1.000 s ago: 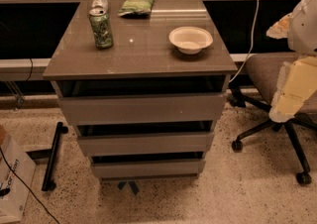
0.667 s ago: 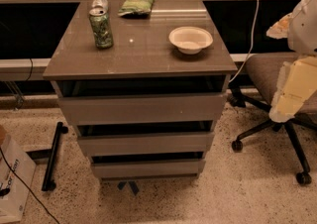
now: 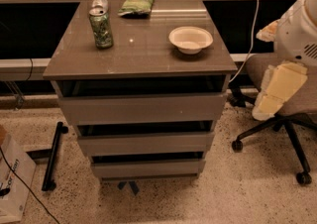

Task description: Open bottom drawer

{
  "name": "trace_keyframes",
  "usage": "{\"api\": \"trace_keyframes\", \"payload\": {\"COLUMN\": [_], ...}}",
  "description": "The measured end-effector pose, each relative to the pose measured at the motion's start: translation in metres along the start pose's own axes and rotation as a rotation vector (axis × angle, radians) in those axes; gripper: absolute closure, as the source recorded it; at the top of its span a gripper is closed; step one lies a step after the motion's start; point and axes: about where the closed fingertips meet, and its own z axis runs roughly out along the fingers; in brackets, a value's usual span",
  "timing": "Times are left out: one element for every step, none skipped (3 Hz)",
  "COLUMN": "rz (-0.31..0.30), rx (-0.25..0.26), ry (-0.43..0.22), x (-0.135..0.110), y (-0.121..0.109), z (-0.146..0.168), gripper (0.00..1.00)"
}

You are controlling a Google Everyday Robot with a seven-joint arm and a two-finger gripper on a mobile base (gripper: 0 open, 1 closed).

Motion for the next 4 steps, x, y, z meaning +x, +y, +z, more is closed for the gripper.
{"api": "trace_keyframes", "payload": {"rz": [0.009,0.021,0.049,0.05], "rx": [-0.009,-0.031,-0.057,-0.058], "ry": [0.037,0.033,0.023,0.023], "x": [-0.004,-0.003,0.006,0.007], "y": [0.006,0.016,0.025,0.026], "z": [0.02,0.055,0.088,0.091], "gripper": [0.0,0.0,0.0,0.0]}}
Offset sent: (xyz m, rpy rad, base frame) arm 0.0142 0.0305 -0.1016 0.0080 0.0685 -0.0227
